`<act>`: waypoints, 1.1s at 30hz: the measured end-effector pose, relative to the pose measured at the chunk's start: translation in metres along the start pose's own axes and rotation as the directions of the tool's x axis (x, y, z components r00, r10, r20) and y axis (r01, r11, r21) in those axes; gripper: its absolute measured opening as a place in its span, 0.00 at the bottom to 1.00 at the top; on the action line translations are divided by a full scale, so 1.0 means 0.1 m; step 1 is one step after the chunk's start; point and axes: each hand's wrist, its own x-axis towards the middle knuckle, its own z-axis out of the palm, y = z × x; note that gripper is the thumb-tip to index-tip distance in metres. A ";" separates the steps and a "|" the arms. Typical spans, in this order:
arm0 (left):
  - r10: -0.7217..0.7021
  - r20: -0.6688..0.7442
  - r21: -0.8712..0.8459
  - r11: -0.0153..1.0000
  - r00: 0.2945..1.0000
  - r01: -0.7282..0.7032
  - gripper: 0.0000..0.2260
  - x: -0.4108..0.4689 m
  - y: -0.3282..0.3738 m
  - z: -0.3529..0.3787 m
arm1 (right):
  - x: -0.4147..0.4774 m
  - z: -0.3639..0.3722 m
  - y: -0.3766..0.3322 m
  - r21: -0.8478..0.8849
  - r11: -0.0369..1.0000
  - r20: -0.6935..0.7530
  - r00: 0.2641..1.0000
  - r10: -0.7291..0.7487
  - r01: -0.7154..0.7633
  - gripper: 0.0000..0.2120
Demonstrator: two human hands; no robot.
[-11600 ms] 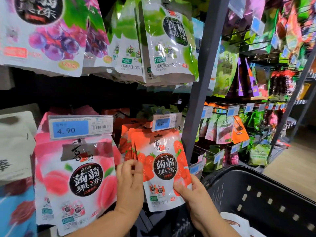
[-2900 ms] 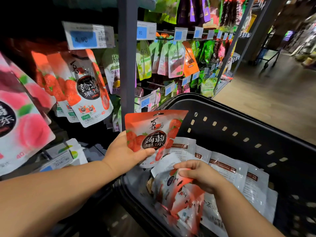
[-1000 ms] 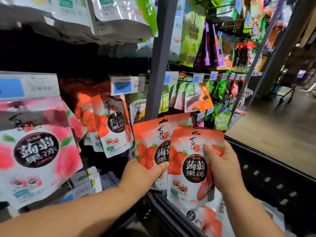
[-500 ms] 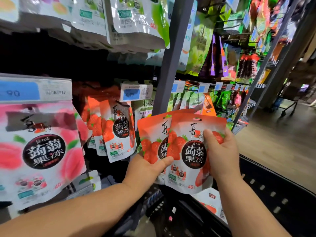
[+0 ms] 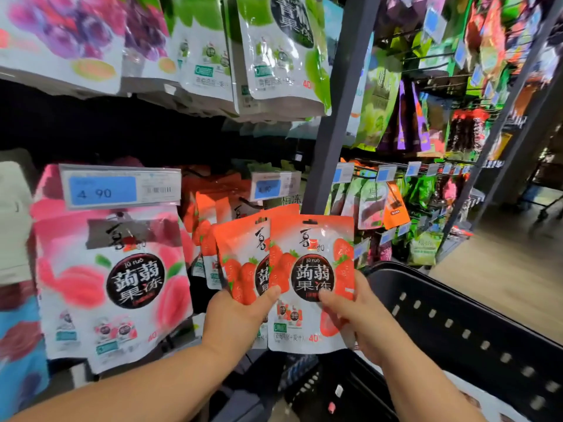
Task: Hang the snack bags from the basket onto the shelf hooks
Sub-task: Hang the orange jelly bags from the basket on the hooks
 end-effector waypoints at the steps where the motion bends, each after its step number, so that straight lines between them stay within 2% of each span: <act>1: -0.012 -0.011 0.004 1.000 1.000 0.012 0.13 0.02 -0.01 -0.05 | -0.02 0.06 0.05 0.005 0.999 0.083 0.995 0.049 -0.049 0.35; 3: -0.024 -0.034 0.021 0.999 0.999 0.024 0.13 0.05 -0.03 -0.16 | -0.03 0.14 0.16 -0.062 0.995 0.182 0.980 0.084 -0.074 0.36; 5: -0.029 -0.046 0.018 0.999 0.999 0.029 0.14 0.07 -0.04 -0.23 | -0.03 0.23 0.21 -0.063 0.996 0.191 0.979 0.070 -0.059 0.25; 7: -0.023 -0.066 0.034 0.999 0.998 0.026 0.15 0.08 -0.04 -0.29 | -0.01 0.32 0.26 -0.019 0.998 0.143 0.987 0.066 -0.064 0.18; 10: -0.012 -0.090 0.083 0.996 0.996 0.019 0.17 0.10 -0.02 -0.38 | 0.06 0.42 0.32 0.028 0.998 0.070 0.997 0.045 -0.047 0.16; 13: -0.023 -0.097 0.061 0.998 0.995 0.029 0.20 0.10 -0.02 -0.44 | 0.15 0.52 0.37 0.072 0.995 -0.035 0.997 0.066 -0.063 0.13; 16: -0.023 -0.107 0.056 0.998 0.994 0.029 0.18 0.09 -0.01 -0.49 | 0.23 0.60 0.41 0.073 0.996 -0.094 0.994 0.053 -0.046 0.09; 22: 0.024 -0.100 0.097 0.995 0.995 -0.014 0.23 0.03 0.00 -0.65 | 0.37 0.67 0.37 0.169 0.985 -0.163 0.985 0.056 -0.028 0.08; 24: 0.046 -0.100 0.071 0.997 0.994 -0.039 0.19 -0.02 -0.02 -0.68 | 0.41 0.67 0.37 0.163 0.986 -0.163 0.985 0.057 -0.031 0.08; 28: 0.094 -0.099 -0.005 0.995 0.991 -0.095 0.04 -0.10 -0.04 -0.73 | 0.45 0.62 0.38 0.170 0.985 -0.155 0.986 0.061 -0.034 0.09; 30: 0.131 -0.070 -0.001 0.991 0.989 -0.131 0.04 -0.12 -0.06 -0.76 | 0.46 0.58 0.39 0.169 0.985 -0.140 0.988 0.065 -0.040 0.11; 33: 0.169 -0.039 -0.028 0.985 0.985 -0.170 0.08 -0.15 -0.06 -0.80 | 0.48 0.53 0.40 0.152 0.987 -0.130 0.989 0.066 -0.046 0.16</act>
